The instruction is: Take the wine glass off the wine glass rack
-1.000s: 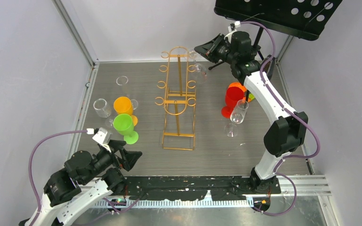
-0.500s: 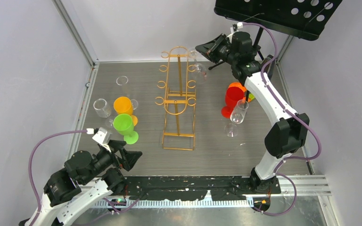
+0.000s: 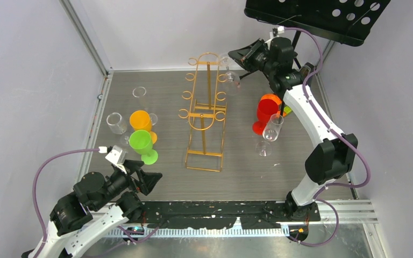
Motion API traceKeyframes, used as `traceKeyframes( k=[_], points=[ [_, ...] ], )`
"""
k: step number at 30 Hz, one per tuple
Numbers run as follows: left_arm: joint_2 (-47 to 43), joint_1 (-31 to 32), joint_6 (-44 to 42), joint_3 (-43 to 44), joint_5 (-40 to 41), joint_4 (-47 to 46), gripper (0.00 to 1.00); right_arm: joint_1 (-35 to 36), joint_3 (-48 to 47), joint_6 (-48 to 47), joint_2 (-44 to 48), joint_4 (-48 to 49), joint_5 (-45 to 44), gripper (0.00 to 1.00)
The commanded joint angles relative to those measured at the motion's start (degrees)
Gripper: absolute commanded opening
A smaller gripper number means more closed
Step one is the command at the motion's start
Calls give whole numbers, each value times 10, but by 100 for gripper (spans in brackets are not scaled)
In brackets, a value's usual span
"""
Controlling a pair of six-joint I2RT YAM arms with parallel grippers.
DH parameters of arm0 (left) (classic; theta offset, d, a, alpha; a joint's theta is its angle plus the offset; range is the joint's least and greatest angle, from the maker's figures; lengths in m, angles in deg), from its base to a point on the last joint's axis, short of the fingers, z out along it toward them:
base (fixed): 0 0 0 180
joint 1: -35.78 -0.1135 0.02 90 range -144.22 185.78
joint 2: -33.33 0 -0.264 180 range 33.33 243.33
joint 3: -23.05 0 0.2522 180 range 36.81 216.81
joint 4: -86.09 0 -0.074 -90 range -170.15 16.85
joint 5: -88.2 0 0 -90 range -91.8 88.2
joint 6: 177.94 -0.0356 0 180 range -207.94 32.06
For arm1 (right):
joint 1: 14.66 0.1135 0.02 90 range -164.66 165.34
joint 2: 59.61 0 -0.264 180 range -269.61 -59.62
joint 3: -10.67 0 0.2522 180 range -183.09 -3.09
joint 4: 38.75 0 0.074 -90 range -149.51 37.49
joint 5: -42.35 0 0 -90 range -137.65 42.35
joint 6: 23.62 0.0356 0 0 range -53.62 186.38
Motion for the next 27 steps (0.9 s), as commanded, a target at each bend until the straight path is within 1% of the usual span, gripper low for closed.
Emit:
traceKeyframes(
  k=[1,6,27],
  points=[
    [7,-1,-1,0,8,-15,97,-11,9,6,47,52,-8,6],
    [10,-1,-1,0,8,-16,97,-14,22,11,53,61,-19,6],
    [13,-1,-2,-1,3,-16,97,-29,19,16,72,55,-54,6]
  ],
)
